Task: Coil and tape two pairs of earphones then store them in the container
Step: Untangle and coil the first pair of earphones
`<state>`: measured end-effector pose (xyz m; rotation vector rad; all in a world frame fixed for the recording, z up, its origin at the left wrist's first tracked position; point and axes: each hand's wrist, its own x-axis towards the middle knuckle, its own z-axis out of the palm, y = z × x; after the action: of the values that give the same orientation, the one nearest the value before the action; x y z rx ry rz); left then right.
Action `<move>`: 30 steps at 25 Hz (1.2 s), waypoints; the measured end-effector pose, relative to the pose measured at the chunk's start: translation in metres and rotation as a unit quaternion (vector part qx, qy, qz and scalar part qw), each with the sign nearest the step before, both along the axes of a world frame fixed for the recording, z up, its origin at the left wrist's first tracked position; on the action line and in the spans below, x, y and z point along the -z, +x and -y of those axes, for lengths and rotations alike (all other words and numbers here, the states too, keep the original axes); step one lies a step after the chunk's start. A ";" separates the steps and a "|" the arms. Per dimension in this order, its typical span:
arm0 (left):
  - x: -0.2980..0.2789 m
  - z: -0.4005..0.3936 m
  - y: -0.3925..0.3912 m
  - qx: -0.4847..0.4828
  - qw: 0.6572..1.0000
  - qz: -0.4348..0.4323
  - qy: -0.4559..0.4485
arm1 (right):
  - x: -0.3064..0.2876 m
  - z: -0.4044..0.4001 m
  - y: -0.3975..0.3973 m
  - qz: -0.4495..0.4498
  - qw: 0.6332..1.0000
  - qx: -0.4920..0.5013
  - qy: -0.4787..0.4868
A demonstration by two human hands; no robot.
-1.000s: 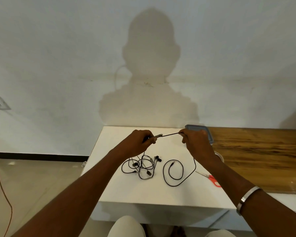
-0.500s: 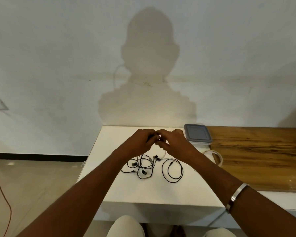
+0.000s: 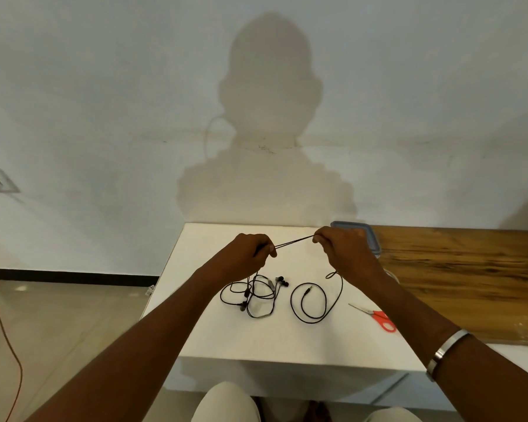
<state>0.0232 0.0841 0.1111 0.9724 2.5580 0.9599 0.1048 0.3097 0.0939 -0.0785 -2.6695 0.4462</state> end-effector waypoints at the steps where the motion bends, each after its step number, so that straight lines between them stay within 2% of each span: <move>1: 0.001 0.001 0.000 0.002 1.000 -0.006 -0.006 | 0.001 -0.002 0.001 -0.010 1.000 0.012 0.012; 4: 0.001 0.005 -0.001 0.005 1.000 -0.024 -0.017 | -0.001 -0.009 0.003 -0.028 0.997 0.058 0.042; 6: 0.000 0.006 -0.003 0.001 1.000 -0.027 -0.015 | -0.003 -0.013 0.006 -0.011 0.995 0.093 0.023; 11: -0.005 0.009 -0.008 -0.012 0.999 -0.052 -0.001 | -0.002 -0.017 0.008 0.123 0.970 0.207 0.007; 13: -0.008 0.006 -0.010 -0.017 0.997 -0.065 0.027 | 0.000 -0.007 0.005 0.162 0.975 0.149 -0.014; 15: -0.012 -0.001 -0.009 0.001 0.996 -0.074 0.046 | -0.002 0.012 0.001 0.173 0.983 0.032 -0.057; 17: -0.016 -0.008 -0.008 0.030 0.994 -0.086 0.057 | -0.004 0.035 -0.005 0.151 0.978 -0.072 -0.126; 19: -0.017 -0.012 -0.007 0.047 0.993 -0.086 0.064 | -0.008 0.051 -0.012 0.124 0.970 -0.117 -0.173; 24: -0.017 0.000 -0.011 0.010 0.999 -0.025 0.041 | -0.022 0.036 -0.016 0.058 0.981 -0.072 -0.168; 30: -0.020 0.007 -0.012 -0.015 0.999 -0.030 0.029 | -0.013 0.007 -0.008 0.041 0.985 -0.024 -0.163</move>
<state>0.0115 0.0770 0.1313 0.9941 2.6144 1.0330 0.0964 0.3028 0.1073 -0.1327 -2.6573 0.9123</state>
